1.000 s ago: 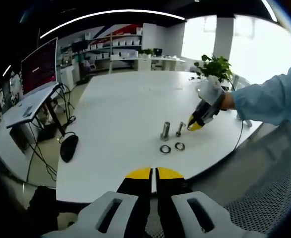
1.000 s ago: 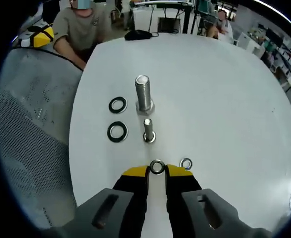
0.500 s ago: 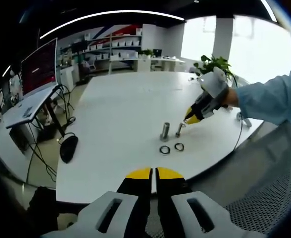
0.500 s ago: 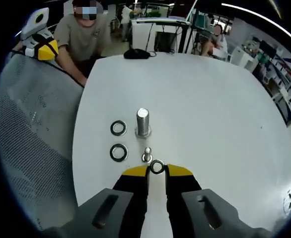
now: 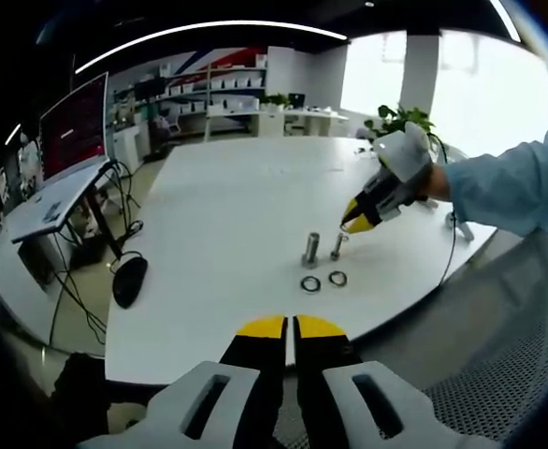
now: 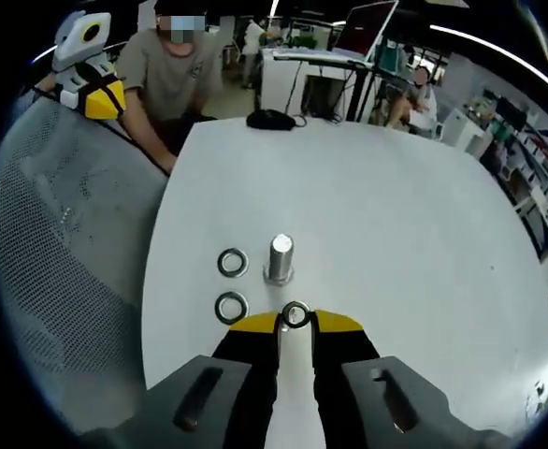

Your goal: Place the washer onto the threaded stud by aligning its center hole with the stud, sliding it down to the base, and recovering from edge contact or off-axis alignment until the washer reaches the visible bottom stop.

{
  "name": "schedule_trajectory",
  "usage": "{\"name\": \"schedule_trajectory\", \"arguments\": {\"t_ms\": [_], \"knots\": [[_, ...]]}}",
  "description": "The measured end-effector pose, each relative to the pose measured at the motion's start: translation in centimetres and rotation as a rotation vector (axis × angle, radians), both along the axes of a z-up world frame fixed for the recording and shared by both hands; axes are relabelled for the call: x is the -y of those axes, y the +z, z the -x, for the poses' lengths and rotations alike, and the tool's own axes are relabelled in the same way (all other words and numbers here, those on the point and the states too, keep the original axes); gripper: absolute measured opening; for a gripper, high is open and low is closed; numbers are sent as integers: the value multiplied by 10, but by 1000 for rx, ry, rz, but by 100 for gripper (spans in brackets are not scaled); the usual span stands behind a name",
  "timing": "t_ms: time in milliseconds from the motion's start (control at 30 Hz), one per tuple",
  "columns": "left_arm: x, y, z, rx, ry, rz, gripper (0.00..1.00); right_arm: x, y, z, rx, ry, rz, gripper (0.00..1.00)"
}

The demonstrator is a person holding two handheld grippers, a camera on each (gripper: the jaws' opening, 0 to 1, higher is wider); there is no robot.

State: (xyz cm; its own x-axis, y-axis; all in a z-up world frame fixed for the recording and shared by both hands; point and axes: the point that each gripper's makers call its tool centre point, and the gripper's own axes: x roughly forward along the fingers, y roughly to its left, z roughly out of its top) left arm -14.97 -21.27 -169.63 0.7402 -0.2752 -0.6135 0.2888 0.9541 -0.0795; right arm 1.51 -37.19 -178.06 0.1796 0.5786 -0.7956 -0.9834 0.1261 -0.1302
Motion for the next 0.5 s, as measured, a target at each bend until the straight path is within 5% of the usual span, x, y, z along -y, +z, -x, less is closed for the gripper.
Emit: {"name": "schedule_trajectory", "arguments": {"t_ms": [500], "knots": [[0, 0, 0, -3, 0, -1, 0, -1, -10, 2, 15, 43, 61, 14]]}}
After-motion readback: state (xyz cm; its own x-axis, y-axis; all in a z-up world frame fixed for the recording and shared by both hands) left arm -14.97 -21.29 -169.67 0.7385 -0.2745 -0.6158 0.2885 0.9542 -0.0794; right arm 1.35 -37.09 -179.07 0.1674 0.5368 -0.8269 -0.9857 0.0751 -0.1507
